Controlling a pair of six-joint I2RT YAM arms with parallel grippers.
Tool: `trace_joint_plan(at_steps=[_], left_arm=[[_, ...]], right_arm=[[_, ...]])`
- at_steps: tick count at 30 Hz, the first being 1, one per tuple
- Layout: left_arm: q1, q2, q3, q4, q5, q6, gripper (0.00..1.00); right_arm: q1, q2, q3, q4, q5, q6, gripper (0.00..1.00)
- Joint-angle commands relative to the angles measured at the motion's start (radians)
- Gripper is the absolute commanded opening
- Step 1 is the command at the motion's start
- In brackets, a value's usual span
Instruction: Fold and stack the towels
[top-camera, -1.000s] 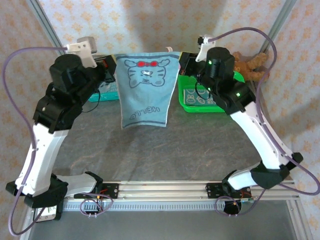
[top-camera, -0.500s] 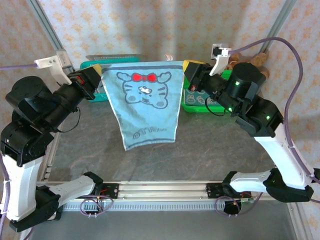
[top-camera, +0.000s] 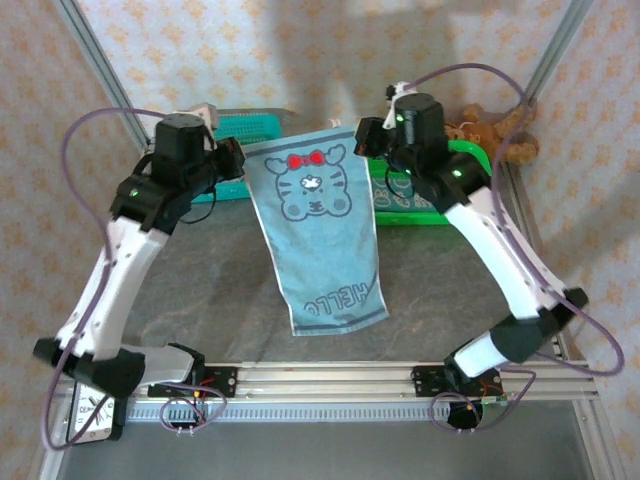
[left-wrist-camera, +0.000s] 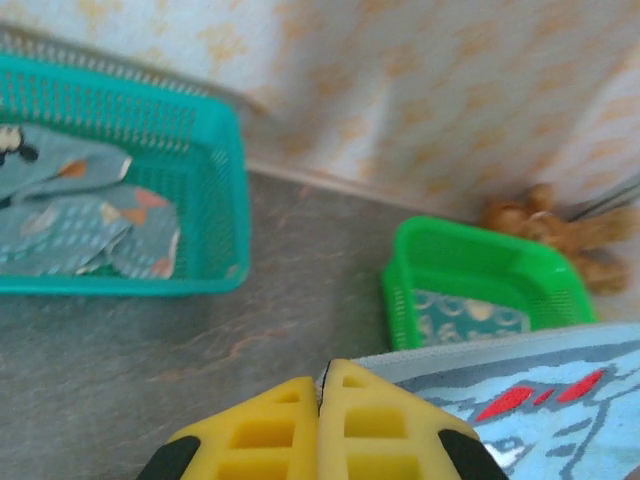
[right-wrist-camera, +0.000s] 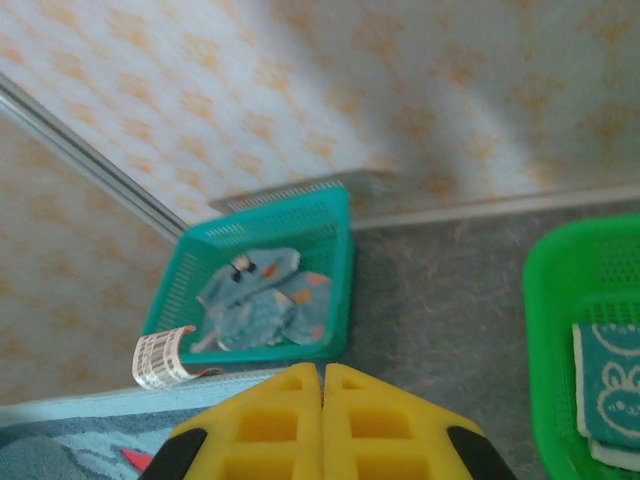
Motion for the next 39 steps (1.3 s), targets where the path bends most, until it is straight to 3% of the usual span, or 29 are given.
trace_joint_plan(at_steps=[1,9,15,27,39], left_arm=[[0.037,0.053,-0.044,0.129,0.043,0.046,0.0],[0.078,0.248,-0.098,0.272,0.053,0.095,0.0],[0.081,0.316,-0.098,0.288,0.07,0.108,0.0],[0.073,0.055,-0.463,0.412,0.119,0.01,0.0],[-0.075,-0.163,-0.729,0.431,0.067,-0.111,0.0]], right_arm=[[-0.034,0.089,-0.024,0.058,-0.064,0.008,0.0],[-0.044,0.274,-0.019,0.134,-0.003,-0.06,0.0],[-0.044,0.385,0.035,0.119,-0.005,-0.113,0.0],[-0.047,0.269,-0.178,0.144,-0.06,-0.205,0.0],[-0.048,0.043,-0.526,0.232,-0.075,-0.188,0.0]])
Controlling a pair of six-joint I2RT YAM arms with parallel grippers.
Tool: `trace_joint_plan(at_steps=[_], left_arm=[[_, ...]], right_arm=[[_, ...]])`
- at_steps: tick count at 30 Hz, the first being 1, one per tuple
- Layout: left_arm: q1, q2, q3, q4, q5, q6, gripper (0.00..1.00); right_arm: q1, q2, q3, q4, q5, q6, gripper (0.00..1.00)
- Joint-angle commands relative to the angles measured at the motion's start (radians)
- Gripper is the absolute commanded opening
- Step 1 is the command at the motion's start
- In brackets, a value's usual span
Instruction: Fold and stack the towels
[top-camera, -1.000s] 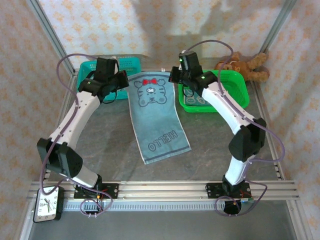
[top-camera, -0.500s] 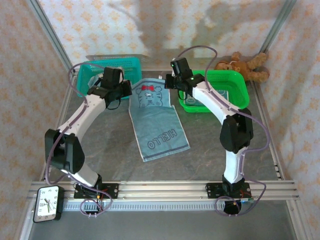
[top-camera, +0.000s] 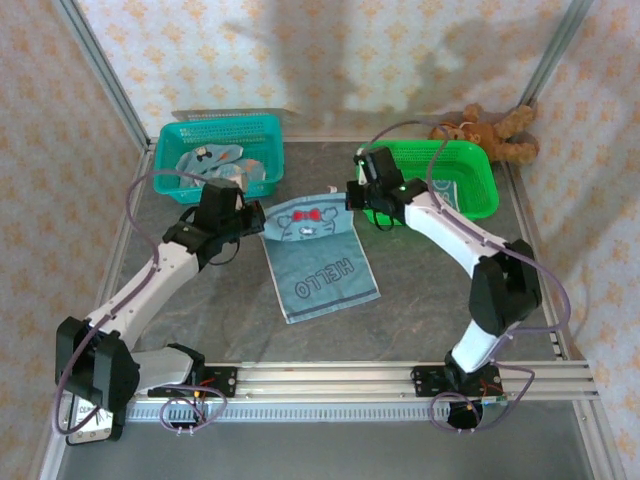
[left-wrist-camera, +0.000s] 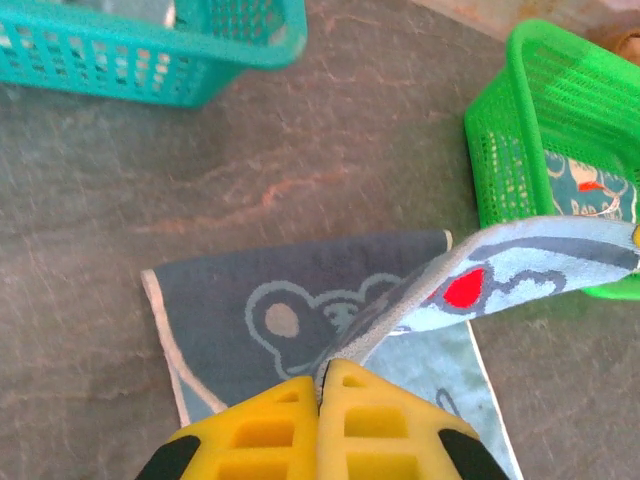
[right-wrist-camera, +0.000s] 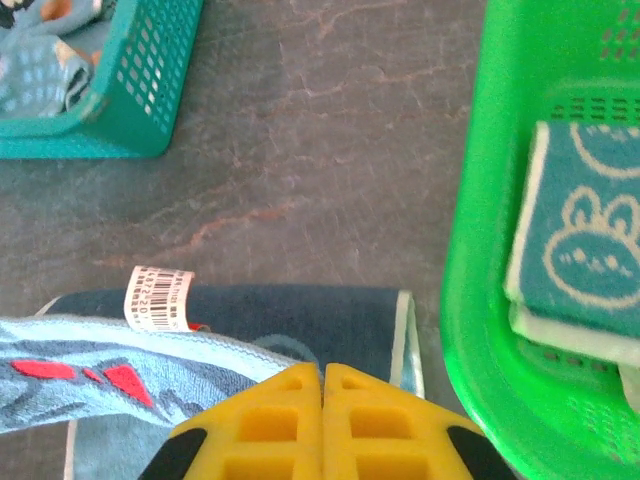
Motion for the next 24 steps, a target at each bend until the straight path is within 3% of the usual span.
trace_joint_plan(at_steps=[1,24], left_arm=[[-0.042,-0.056,-0.062,0.037,-0.031,-0.064,0.0],[-0.249,-0.228,-0.319,0.057,-0.117,-0.232,0.0]], right_arm=[[-0.004,-0.083,-0.075,0.05,0.011,0.003,0.0],[0.027,-0.327,-0.432,0.082,-0.046,0.104,0.03]])
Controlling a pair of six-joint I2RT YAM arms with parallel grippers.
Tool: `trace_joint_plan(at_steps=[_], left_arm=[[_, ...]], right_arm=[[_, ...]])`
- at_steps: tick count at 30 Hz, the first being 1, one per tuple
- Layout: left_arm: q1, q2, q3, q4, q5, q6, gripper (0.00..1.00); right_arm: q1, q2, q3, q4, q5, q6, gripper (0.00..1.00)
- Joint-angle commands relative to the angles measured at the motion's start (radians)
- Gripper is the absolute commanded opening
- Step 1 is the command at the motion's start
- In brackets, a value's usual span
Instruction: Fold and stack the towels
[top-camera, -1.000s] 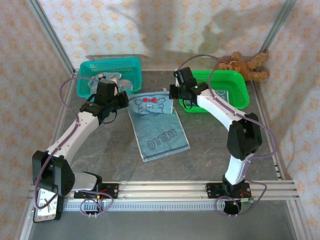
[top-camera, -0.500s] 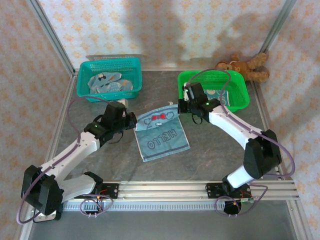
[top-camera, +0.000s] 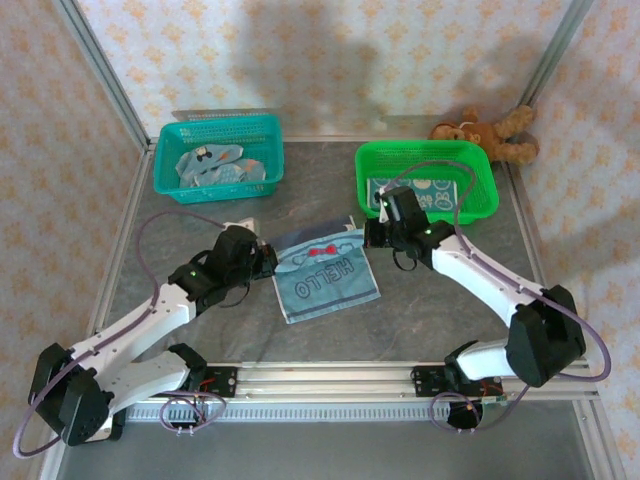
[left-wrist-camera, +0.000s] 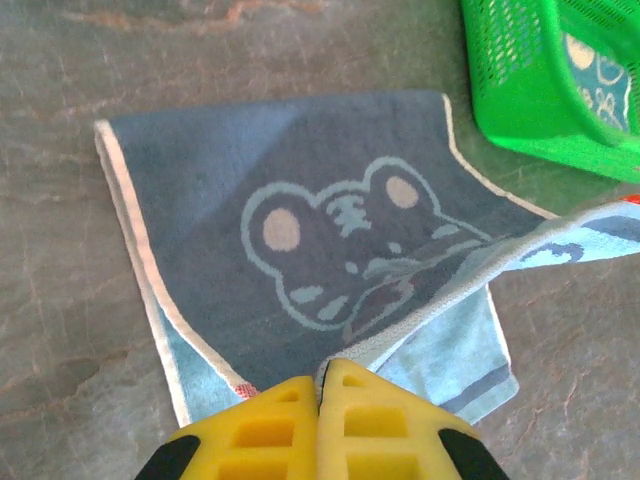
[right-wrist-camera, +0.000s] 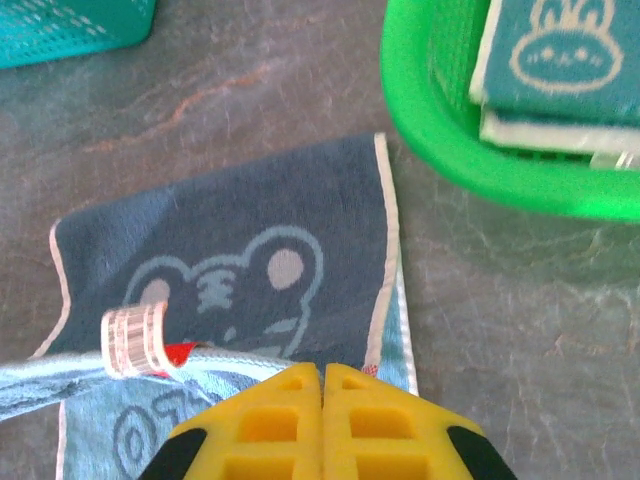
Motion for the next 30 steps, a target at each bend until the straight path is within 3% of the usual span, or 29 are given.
trace_joint_plan(at_steps=[1,23,27,29,30], left_arm=[[-0.023,-0.024,-0.054,0.039,-0.039,-0.047,0.0],[-0.155,-0.037,-0.246,0.176,-0.07,-0.126,0.0],[-0.182,-0.043,-0.27,0.201,-0.075,-0.134,0.0],[-0.198,-0.048,-0.277,0.208,-0.077,-0.141,0.2],[-0.207,-0.053,-0.276,0.208,-0.072,-0.144,0.36]], right_arm=[[0.016,-0.023,-0.055,0.035,-0.003,0.03,0.04],[0.073,-0.085,-0.302,0.146,0.058,0.089,0.05],[0.081,-0.102,-0.339,0.168,0.061,0.104,0.15],[0.087,-0.11,-0.348,0.165,0.063,0.114,0.33],[0.089,-0.118,-0.349,0.155,0.068,0.123,0.43]])
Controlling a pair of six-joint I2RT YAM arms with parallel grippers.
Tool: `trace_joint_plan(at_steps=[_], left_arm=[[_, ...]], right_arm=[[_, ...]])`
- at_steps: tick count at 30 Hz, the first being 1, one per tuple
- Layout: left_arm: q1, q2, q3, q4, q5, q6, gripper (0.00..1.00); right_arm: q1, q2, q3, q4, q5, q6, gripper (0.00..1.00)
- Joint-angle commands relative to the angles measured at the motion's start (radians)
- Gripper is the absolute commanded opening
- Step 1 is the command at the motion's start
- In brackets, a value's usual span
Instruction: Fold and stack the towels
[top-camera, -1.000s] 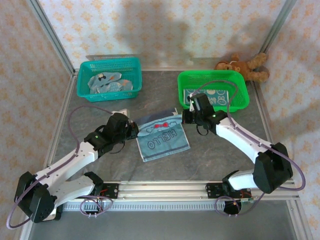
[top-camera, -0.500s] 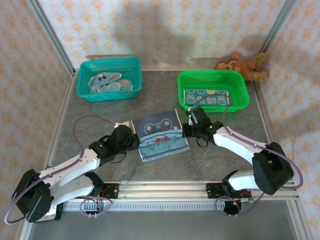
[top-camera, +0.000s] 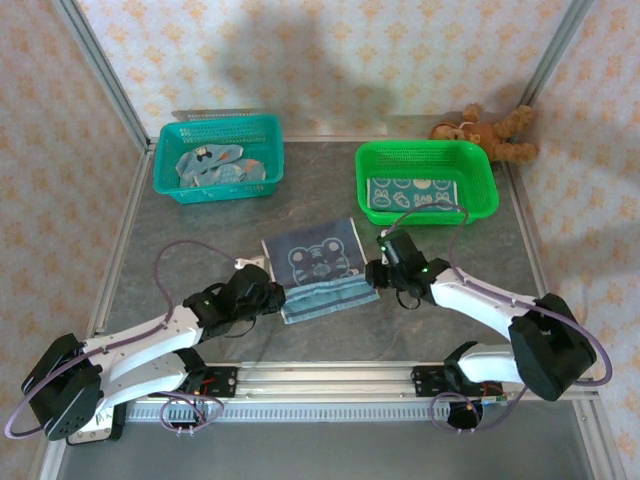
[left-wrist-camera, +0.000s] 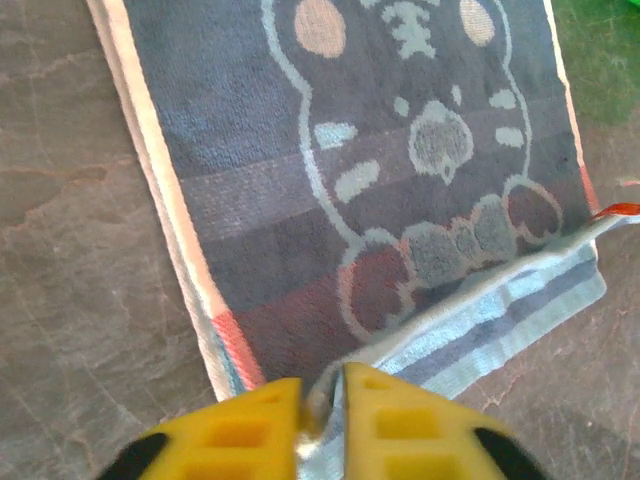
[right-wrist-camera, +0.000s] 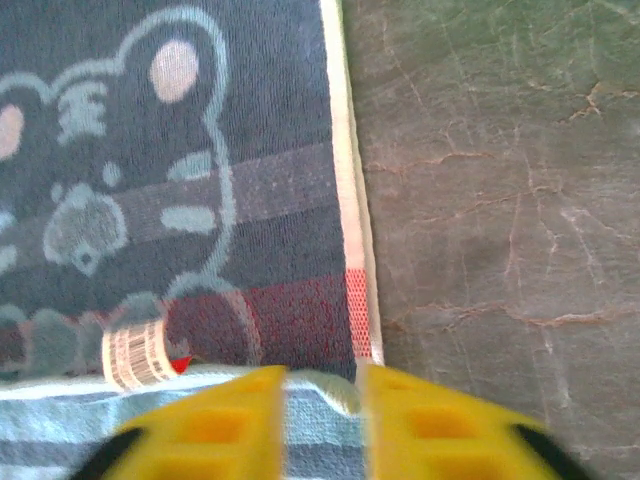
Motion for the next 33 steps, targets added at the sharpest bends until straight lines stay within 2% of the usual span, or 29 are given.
trace_joint_plan(at_steps=[1,2,3,9,15,19,21,29,33], left_arm=[[-0.026,-0.032,-0.007,0.04,-0.027,-0.02,0.5],[-0.035,-0.038,-0.003,0.028,-0.031,-0.025,0.58],[-0.044,-0.046,0.002,0.017,-0.035,-0.028,0.61],[-0.052,-0.075,0.006,-0.039,-0.064,-0.059,0.61],[-0.052,-0.012,0.039,-0.043,-0.1,-0.07,0.5],[-0.051,0.069,0.082,-0.101,-0.115,-0.088,0.41],[-0.052,0.106,0.085,-0.115,-0.102,-0.116,0.39],[-0.055,0.197,0.076,-0.097,-0.01,-0.199,0.28],[-0.057,0.21,0.081,-0.116,-0.003,-0.205,0.28]], right_arm=[[0.012,-0.046,-0.01,0.007,0.046,0.039,0.52],[0.013,-0.056,-0.01,-0.005,0.049,0.044,0.54],[0.013,-0.067,-0.009,-0.015,0.05,0.048,0.54],[0.014,-0.094,0.002,-0.055,0.067,0.06,0.55],[0.015,-0.004,0.037,-0.068,0.058,0.059,0.47],[0.015,0.043,0.056,-0.105,0.1,0.082,0.45],[0.013,0.067,0.059,-0.117,0.115,0.096,0.41],[0.014,0.127,0.046,-0.088,0.073,0.12,0.4],[0.015,0.158,0.053,-0.075,0.044,0.124,0.38]])
